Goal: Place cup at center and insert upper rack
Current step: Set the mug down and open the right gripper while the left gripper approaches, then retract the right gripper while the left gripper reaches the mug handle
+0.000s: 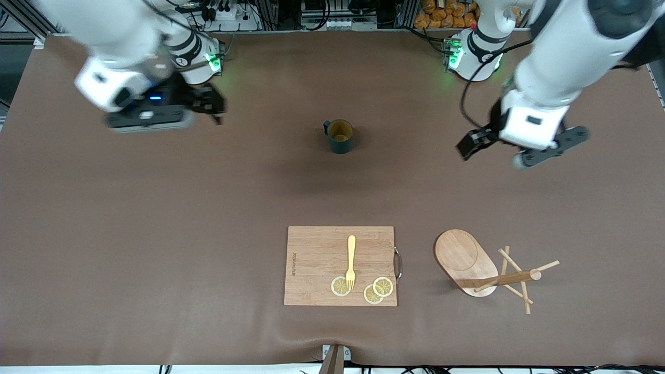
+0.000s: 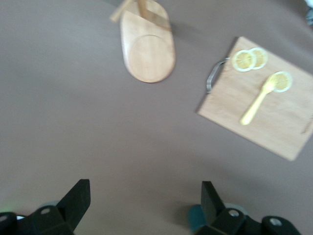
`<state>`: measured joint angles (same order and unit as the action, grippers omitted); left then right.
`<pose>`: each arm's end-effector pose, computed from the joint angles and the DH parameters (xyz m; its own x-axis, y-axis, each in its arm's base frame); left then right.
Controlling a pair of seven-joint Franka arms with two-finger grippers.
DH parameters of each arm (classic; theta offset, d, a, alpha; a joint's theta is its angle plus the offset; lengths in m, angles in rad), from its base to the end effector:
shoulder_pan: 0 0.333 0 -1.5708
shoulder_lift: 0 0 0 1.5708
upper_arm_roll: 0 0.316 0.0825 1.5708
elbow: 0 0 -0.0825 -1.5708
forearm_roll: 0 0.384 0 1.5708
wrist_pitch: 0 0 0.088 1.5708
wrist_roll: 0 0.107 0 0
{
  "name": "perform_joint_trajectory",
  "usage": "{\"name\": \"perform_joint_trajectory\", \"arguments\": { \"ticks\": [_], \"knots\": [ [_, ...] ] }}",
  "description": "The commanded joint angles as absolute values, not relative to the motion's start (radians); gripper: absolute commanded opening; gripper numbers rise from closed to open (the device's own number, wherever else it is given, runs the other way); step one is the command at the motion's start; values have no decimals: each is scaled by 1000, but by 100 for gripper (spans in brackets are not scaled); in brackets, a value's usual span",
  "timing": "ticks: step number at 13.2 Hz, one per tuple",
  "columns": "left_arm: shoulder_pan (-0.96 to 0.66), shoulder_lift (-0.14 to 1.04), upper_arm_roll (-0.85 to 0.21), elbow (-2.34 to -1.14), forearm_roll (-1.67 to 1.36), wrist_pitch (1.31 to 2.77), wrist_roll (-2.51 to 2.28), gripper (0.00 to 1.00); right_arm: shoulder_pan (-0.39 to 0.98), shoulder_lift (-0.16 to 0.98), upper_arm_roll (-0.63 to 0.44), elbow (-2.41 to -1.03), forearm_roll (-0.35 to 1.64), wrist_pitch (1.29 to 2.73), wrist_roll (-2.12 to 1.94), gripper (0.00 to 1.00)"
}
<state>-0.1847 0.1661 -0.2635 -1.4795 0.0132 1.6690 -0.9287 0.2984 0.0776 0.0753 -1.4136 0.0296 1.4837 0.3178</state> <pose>0.5575 -0.2523 0.5828 0.8854 0.4647 -0.0065 0.4646 -0.8846 0.0412 0.5302 0.2094 0.6470 0.9981 0.0584 -0.0179 0.0578 -0.9978 -0.0313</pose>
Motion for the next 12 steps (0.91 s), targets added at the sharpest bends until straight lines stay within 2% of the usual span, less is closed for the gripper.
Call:
{"name": "perform_joint_trajectory", "arguments": {
  "ticks": [1, 4, 6, 10, 12],
  "knots": [
    [-286, 227, -262, -1416, 26, 1712, -1079, 100, 192, 42, 57, -1407, 32, 1451, 214, 100],
    [-376, 230, -267, -1416, 52, 1723, -1189, 100, 65, 32, 52, -1407, 31, 1436, 74, 100],
    [-499, 251, -252, -1404, 75, 1727, -1322, 100, 17, 32, 32, -1410, 29, 1436, -23, 100],
    [-690, 342, -253, -1359, 245, 1735, -1633, 100, 9, 35, -90, -1416, 29, 1446, -170, 100],
    [-779, 415, -252, -1333, 320, 1736, -1751, 100, 0, 35, -98, -1417, 5, 1448, -184, 100]
  ]
}}
